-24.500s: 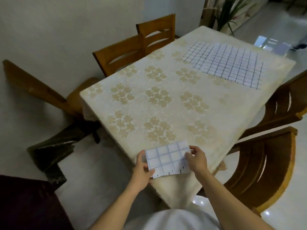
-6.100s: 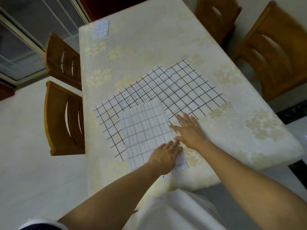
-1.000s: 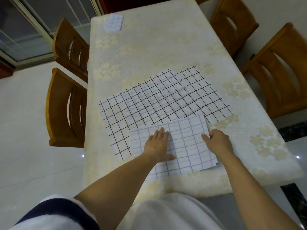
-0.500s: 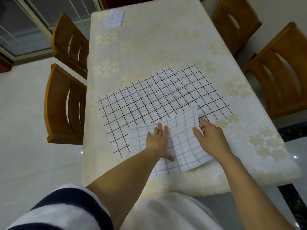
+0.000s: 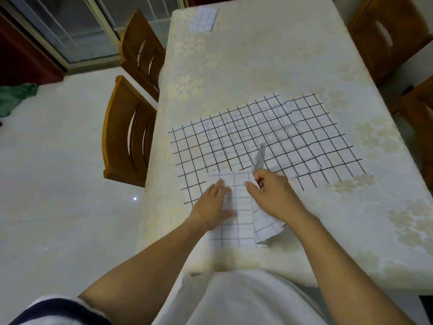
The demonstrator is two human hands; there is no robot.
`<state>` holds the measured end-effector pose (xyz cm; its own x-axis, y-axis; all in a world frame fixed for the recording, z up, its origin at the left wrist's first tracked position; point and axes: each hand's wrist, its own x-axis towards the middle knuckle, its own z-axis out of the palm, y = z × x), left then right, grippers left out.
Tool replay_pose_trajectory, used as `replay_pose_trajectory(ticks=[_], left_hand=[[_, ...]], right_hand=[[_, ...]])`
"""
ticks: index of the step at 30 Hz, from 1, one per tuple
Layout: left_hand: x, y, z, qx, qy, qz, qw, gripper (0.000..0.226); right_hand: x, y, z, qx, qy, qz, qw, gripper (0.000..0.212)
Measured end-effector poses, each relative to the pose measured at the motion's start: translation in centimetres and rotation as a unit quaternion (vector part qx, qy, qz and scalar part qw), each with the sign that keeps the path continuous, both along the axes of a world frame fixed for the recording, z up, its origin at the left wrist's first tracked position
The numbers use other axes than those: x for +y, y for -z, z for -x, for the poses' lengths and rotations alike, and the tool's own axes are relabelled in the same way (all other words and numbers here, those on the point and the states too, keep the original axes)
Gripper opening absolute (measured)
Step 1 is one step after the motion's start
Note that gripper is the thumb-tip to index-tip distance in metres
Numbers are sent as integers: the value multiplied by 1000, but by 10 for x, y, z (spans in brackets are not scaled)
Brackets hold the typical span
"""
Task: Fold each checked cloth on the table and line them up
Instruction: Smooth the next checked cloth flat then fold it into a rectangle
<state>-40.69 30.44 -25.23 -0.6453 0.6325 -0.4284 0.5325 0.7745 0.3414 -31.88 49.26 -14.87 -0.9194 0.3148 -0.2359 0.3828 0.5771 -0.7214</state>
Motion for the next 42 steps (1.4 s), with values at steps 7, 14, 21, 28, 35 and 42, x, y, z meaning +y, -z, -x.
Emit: replay_pose_trajectory(ticks=[7,14,21,28,35,42], left_hand=[[-34,-4,0,-16,-40,-20,999,67],[-44,-2,-3,-25,-100,-37,994,51],[-31,-14,-11,47,-164,-98,980,55],[1,-6,-17,63,90,-23,994,74],[13,-1,-16,-4,105,72,992,90],[10,-2,-10,-17,32,79,996,108]], right_hand=[[-53,33,26,-32,-92,-103,990,25],[-56,65,5,-26,-121,19,992,44],[-19,99,-20,-88,-138,-110,980,63],[-11,98,-6,-67,-114,-139,981,59],[16,101,18,-148,-151,-233,949,58],[32,104,33,-168,-155,-256,939,59]])
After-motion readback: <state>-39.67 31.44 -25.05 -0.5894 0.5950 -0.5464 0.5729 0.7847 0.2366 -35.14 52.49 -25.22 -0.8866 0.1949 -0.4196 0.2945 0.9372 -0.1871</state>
